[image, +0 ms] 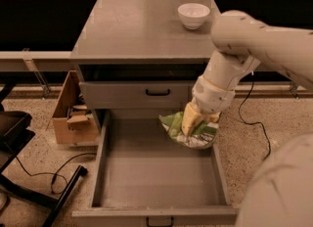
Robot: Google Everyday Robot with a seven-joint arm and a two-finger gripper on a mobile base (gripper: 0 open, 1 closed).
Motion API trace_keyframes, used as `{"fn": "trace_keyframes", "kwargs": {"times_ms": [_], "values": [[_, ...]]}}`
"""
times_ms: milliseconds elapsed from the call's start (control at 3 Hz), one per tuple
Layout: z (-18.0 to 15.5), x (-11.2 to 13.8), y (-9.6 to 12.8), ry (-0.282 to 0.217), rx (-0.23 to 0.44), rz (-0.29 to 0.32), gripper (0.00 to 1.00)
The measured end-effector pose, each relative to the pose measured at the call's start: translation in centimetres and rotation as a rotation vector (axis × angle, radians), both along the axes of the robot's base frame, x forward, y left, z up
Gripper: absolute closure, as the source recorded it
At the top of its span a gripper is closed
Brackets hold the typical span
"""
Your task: Place green jalapeno chip bag into middle drawer
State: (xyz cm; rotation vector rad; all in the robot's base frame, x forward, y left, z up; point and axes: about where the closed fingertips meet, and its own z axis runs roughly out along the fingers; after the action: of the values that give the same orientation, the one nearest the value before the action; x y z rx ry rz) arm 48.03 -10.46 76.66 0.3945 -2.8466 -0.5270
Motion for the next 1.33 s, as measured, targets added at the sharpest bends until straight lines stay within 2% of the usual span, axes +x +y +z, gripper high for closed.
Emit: {"fn": "trace_keyframes", "kwargs": {"times_ms": [333, 667, 1000, 1333], "values": [[-5.8, 4.3, -3.1, -0.088, -0.179, 0.039, 1.00], [-11.1, 10.3, -7.3, -0.232, -0.324, 0.088, 1.00], [-14.7, 13.3, -8.6, -0.340, -0.318, 0.075, 1.00], [-15.0, 15.1, -8.1, -0.404, -0.304, 0.064, 1.00]]}}
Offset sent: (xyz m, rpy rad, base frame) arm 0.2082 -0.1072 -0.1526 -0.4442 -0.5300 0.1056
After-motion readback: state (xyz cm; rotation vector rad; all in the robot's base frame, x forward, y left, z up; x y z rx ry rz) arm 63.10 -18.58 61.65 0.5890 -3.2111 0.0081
